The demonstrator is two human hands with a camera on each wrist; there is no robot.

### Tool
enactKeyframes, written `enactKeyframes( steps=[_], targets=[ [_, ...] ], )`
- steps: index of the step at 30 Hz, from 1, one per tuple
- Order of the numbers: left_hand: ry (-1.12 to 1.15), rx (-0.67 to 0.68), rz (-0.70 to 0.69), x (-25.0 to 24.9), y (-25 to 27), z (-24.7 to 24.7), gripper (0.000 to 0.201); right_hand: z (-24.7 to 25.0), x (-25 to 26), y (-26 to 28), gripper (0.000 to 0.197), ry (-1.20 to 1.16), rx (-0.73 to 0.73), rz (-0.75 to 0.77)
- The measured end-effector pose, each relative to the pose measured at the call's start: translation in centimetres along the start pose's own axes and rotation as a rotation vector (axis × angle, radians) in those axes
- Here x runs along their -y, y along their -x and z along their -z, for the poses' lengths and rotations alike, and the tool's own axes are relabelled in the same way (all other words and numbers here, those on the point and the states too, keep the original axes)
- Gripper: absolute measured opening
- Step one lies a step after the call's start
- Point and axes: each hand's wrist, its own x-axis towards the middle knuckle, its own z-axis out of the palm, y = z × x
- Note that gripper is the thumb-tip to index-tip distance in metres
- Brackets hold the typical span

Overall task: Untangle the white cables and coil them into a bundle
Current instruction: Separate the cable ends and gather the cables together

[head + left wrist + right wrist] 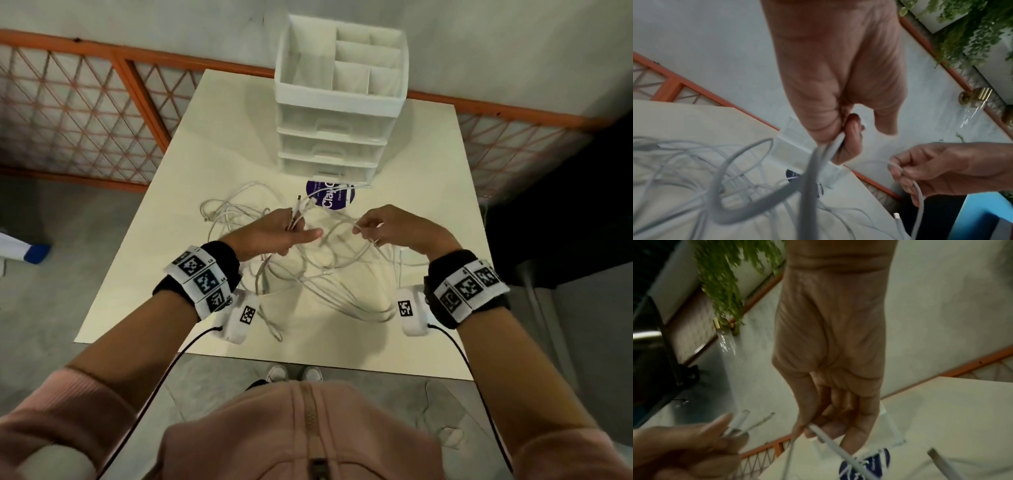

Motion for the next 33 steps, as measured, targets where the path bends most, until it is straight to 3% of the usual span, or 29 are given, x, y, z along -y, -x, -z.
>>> enactKeyframes(
  steps=[3,6,11,13,15,18,23,28,33],
  targets=[
    [0.162,-0.001,-0.035,-0.8,-0.9,-0.9,0.049,-0.4,1.9,1.0,0.012,-0.002,0.062,0.133],
    [0.401,-0.079,0.031,-1.3,-2.2,-1.8,0.039,-2.0,2.6,1.1,0.006,0.076,0.100,0.248],
    [0.441,-0.157,-0.079,-1.1,-3.1,-2.4,0.029,-3.1,1.5,0.5,0.011,0.133,0.190,0.220],
    [0.442,-0.126,-0.106,-1.3,-2.9,-2.4,0.028,-2.3,1.0,0.3,0.015,0.011,0.099,0.156],
    [0.431,-0.061,-0.122,-1.4,-2.6,-2.4,0.027,-1.2,1.0,-0.1,0.019,-0.141,-0.123,0.132],
    [0.419,0.019,-0.112,-1.6,-2.5,-2.6,0.028,-0.3,2.2,-0.4,0.028,-0.327,-0.320,0.207],
    [0.327,0.002,-0.071,-2.2,-2.3,-2.9,0.032,-0.7,3.4,-0.5,0.017,-0.425,-0.325,0.299],
    [0.107,0.044,-0.068,-2.8,-2.1,-2.3,0.035,-0.5,3.8,-0.6,0.026,-0.385,-0.274,0.346],
    [0.224,0.096,-0.106,-3.0,-2.1,-2.0,0.039,0.1,4.1,-0.8,0.024,-0.361,-0.294,0.346]
  ],
)
